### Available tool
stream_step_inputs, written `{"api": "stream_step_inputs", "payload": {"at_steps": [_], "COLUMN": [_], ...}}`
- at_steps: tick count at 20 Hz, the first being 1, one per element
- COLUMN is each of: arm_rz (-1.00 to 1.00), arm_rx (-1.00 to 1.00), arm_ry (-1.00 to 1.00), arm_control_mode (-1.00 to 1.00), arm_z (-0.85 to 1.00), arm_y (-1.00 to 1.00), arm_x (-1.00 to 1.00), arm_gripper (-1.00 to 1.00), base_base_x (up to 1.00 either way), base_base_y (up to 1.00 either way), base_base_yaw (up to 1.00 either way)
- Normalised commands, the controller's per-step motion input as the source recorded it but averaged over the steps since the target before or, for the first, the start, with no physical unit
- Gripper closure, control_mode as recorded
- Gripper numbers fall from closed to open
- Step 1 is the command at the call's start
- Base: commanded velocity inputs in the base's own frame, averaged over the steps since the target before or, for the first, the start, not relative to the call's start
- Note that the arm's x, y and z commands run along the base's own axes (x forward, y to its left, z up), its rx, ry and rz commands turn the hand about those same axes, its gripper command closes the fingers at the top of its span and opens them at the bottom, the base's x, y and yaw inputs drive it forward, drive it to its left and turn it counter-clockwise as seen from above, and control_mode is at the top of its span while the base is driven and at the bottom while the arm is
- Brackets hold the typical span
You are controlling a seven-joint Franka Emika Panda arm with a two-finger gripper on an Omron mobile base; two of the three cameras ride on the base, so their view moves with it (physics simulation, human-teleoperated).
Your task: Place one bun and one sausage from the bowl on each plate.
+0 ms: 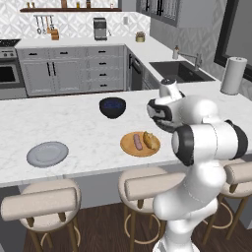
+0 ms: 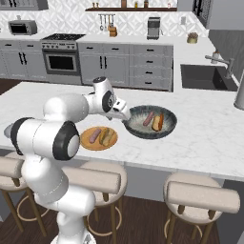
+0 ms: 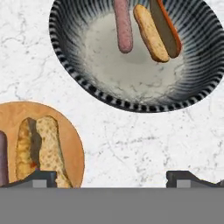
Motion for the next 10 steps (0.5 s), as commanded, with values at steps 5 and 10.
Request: {"api": "stream_step_inputs", "payload": {"at_steps": [5, 10], "arm_rz": [-0.01, 0.00], "arm_rx": [-0.08, -0.02], "arm_ry": [0.03, 0.02], "arm_control_mode": [-1.00, -1.00], "arm_z": [0.01, -0.04], "arm_y": [-1.00, -0.90], "arm_x": [0.35, 0.44], "arm_gripper": [-1.00, -1.00], "base_base_x": [0.00, 0.00], "base_base_y": [0.00, 0.00], "base_base_yaw": [0.00, 0.00]}}
